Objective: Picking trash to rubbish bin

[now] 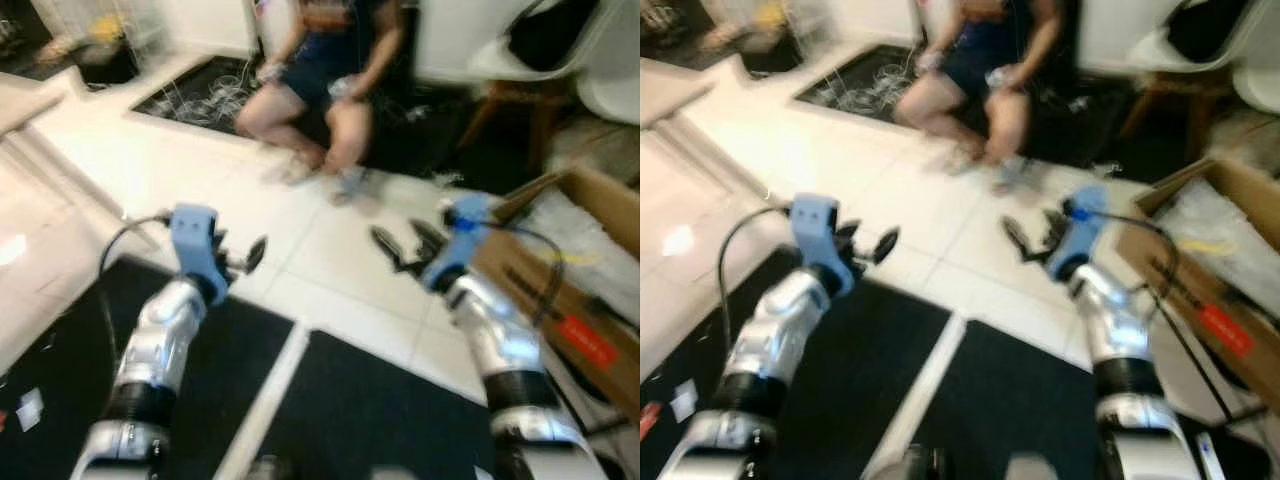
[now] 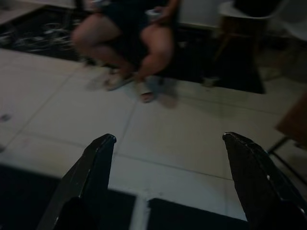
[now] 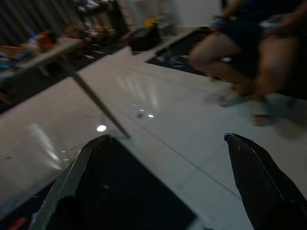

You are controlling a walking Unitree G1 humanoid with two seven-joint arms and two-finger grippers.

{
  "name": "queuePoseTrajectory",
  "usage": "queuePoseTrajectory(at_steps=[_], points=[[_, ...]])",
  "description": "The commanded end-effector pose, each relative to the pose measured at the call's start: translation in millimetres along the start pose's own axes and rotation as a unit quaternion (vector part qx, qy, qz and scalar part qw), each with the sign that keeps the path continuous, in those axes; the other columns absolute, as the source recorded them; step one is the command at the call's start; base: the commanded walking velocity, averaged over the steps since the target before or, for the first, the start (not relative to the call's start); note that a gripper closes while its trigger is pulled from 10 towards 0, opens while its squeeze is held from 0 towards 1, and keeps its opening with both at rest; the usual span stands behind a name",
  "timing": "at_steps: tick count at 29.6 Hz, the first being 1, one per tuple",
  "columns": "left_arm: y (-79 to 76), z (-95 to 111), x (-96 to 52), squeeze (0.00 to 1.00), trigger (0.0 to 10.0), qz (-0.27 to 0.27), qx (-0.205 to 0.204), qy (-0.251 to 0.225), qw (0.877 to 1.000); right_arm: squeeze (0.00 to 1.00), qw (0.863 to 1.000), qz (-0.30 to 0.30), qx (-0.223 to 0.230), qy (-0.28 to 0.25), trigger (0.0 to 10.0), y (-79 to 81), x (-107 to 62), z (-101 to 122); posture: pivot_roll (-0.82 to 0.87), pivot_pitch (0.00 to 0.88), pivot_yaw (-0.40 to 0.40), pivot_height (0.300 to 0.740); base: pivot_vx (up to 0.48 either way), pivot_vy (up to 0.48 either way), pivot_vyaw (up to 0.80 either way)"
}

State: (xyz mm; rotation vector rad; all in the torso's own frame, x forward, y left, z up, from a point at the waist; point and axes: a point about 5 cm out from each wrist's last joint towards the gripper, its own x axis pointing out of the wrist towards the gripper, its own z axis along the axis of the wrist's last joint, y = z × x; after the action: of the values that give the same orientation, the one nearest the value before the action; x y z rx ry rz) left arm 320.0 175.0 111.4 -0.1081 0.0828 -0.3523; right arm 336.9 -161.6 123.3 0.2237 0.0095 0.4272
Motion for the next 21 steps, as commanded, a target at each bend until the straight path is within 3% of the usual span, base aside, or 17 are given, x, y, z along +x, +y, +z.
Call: queuePoseTrajectory(at_steps=[1,9,10,12,14,15,17,19,21], points=[[4.4,-5.5,-2.3,0.0,10.0,0.0,-0.003,0.012,1.0,0.0,1.0,0.003,0.004,0.006,10.0,4.4,2.3,-5.2,-0.11,0.0,0.113,0.74,0.0,0.0,0.75],[27.6,-7.1,-2.6,0.0,10.0,0.009,0.035,0.044,0.998,0.0,1.0,-0.012,0.009,0.0,10.0,13.4,15.3,-13.5,-0.08,0.0,0.182,0.74,0.0,0.0,0.75],[30.9,0.7,-0.9,0.0,10.0,0.013,0.058,0.038,0.997,0.0,1.0,-0.011,0.002,0.0,10.0,14.5,16.5,-13.5,-0.09,0.0,0.184,0.74,0.0,0.0,0.75],[37.0,23.1,3.5,0.0,10.0,0.03,0.099,0.008,0.995,0.0,1.0,-0.015,-0.013,0.01,10.0,13.6,18.4,-15.1,-0.09,0.0,0.162,0.74,0.0,0.0,0.74],[42.5,30.1,4.6,0.0,10.0,0.048,0.106,-0.006,0.993,0.0,0.999,-0.008,-0.033,0.029,10.0,13.2,20.0,-17.9,-0.09,0.0,0.135,0.74,0.0,0.0,0.73],[46.0,26.0,3.2,0.0,10.0,0.067,0.089,-0.014,0.994,0.0,0.997,0.007,-0.061,0.052,10.0,14.0,21.2,-22.3,-0.09,0.0,0.095,0.74,0.0,0.0,0.69],[47.1,24.4,2.4,0.0,10.0,0.074,0.083,-0.018,0.994,0.0,0.996,0.012,-0.071,0.06,10.0,14.2,21.6,-23.9,-0.09,0.0,0.095,0.74,0.0,0.0,0.69],[48.9,18.9,2.5,0.0,10.0,0.095,0.077,-0.024,0.992,0.0,0.991,0.017,-0.106,0.083,10.0,10.8,22.8,-27.1,-0.08,0.0,0.01,0.74,0.0,0.0,0.67],[49.3,18.3,2.7,0.0,10.0,0.103,0.075,-0.03,0.991,0.0,0.988,0.018,-0.122,0.091,10.0,8.9,23.3,-27.3,-0.08,0.0,0.01,0.74,0.0,0.0,0.66]])
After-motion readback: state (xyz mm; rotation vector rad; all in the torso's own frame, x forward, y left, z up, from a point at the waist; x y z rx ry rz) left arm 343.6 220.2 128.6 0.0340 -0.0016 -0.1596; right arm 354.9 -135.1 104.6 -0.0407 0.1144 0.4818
